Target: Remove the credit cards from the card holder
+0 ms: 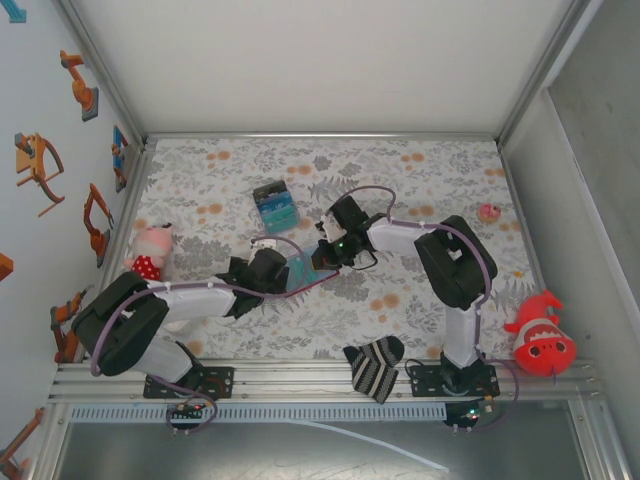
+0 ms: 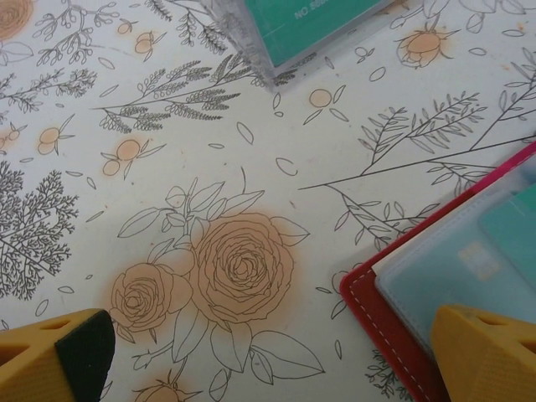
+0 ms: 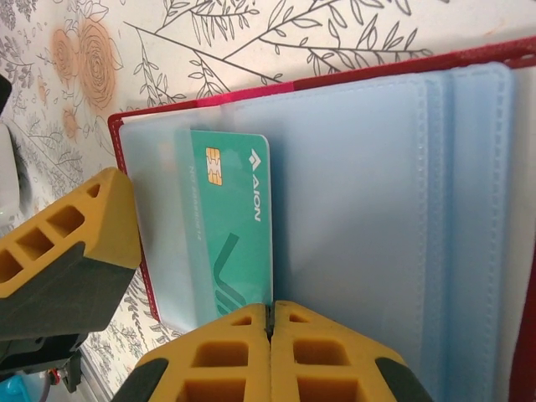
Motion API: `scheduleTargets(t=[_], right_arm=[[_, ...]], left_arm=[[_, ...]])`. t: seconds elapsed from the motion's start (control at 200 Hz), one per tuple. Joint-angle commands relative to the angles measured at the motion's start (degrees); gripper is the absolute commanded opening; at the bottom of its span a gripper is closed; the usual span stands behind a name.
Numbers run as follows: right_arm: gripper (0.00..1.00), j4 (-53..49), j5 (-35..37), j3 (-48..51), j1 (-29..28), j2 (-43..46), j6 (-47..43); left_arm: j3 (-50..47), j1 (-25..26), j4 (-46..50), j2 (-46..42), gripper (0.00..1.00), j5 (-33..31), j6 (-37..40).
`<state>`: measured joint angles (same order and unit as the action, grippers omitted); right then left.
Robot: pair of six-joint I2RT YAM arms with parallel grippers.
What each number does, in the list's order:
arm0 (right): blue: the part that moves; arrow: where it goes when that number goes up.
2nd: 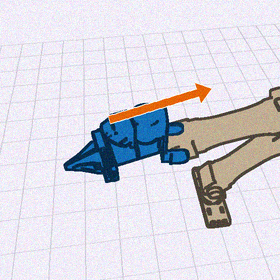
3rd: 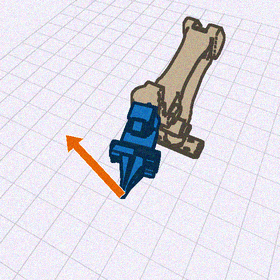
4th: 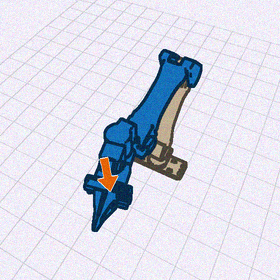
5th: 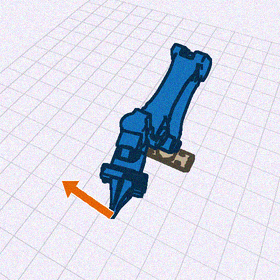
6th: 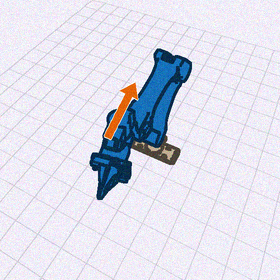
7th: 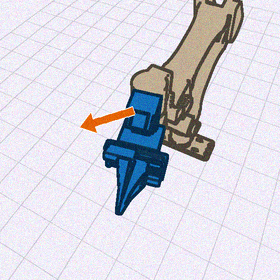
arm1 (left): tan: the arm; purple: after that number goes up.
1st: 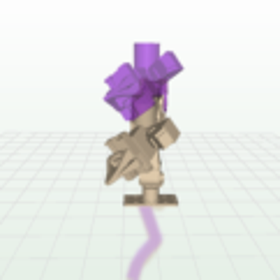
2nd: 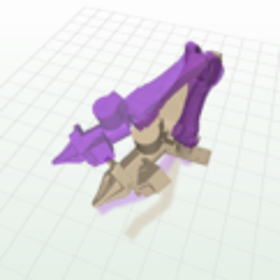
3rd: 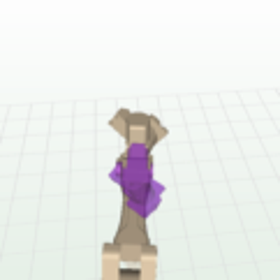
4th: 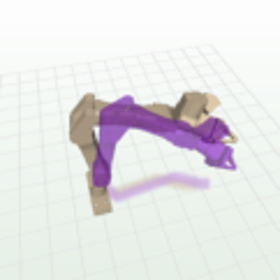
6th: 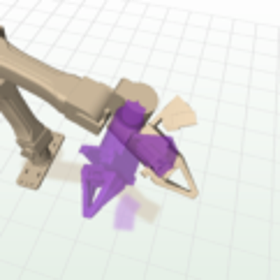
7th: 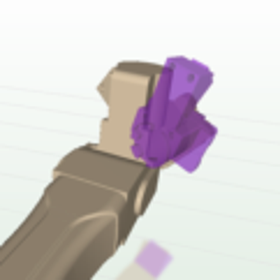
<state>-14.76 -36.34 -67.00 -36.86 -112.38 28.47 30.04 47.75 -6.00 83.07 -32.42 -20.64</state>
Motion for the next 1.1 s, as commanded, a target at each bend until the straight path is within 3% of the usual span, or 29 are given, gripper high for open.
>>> scheduleTargets(t=[0.0,0.526,1.092], right_arm=[[0.00,-2.1,1.7,-1.3,0.5,2.2,-1.3],[0.00,-1.9,1.6,-0.9,0.4,2.6,-0.9],[0.00,-5.9,6.9,-2.5,0.9,4.8,-2.9]], left_arm=[[2.4,0.2,1.7,-2.2,0.97,1.3,2.6],[7.5,0.5,1.6,4.1,0.97,4.0,5.4],[7.1,0.5,2.4,7.2,0.97,3.2,5.6]])
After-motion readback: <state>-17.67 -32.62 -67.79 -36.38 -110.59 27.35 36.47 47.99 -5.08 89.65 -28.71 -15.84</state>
